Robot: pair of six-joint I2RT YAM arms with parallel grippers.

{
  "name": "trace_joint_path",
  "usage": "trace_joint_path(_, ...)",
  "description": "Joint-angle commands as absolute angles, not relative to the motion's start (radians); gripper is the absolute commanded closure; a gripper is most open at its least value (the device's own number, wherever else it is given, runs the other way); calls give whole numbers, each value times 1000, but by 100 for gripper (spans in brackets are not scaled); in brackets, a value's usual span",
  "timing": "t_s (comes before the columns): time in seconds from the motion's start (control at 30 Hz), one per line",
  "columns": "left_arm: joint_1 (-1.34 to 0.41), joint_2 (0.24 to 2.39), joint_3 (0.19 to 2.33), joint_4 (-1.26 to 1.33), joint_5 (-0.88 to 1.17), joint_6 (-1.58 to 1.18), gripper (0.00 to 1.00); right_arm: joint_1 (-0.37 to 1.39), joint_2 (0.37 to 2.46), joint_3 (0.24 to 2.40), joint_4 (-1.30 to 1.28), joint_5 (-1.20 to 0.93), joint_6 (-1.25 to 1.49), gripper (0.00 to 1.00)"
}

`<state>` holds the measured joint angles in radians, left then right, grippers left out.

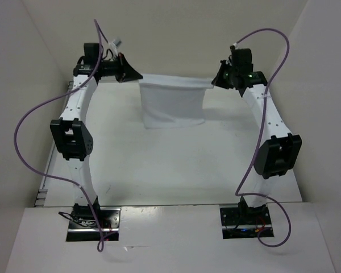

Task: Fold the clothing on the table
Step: Fold the skirt

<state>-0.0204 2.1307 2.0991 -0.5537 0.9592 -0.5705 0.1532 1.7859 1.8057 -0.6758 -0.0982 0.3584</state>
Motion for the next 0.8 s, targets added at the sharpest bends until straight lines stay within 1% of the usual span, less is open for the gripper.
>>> trace_joint_path(0.0,41,2037,2301,-518,991,-586,99,126,1646,1963,-541,-3,335,100)
trace_joint_path(0.03,51,2037,2301,-518,1005,-586,99,126,1646,1963,-555,-3,334,100)
trace_joint_path(0.1,51,1993,2226,-509,1005,-577,99,126,1635,1950,-578,-38,334,100)
trace_joint_path(0.17,42,1916,2104,-439,1005,-587,99,126,1624,1861,-597,-72,334,100)
trace_joint_path(0.2,41,1889,1948,-379,1005,-588,99,126,1608,1815,-597,-107,348,100)
trace_joint_path(0.23,32,1864,1866,-358,1005,-597,99,135,1595,1760,-575,-124,360,100)
trace_joint_path(0.27,23,1815,1785,-341,977,-597,99,135,1570,1638,-566,-147,370,100)
trace_joint_path(0.3,23,1790,1622,-321,962,-597,99,150,1559,1578,-566,-191,385,100)
trace_joint_path(0.33,14,1767,1533,-307,947,-597,99,178,1548,1462,-566,-204,385,100)
trace_joint_path(0.4,5,1704,1368,-278,925,-597,99,218,1508,1349,-577,-216,425,100)
trace_joint_path(0.43,5,1672,1223,-278,925,-597,99,256,1494,1253,-586,-235,439,100)
trace_joint_path(0.53,5,1605,1048,-310,925,-575,99,311,1428,1099,-658,-270,520,100)
trace_joint_path(0.6,5,1571,924,-352,934,-534,99,353,1382,1042,-735,-279,573,100)
trace_joint_path(0.63,5,1543,896,-376,934,-517,99,377,1368,994,-759,-291,584,100)
trace_joint_path(0.77,5,1511,824,-512,959,-439,99,411,1306,919,-844,-348,632,100)
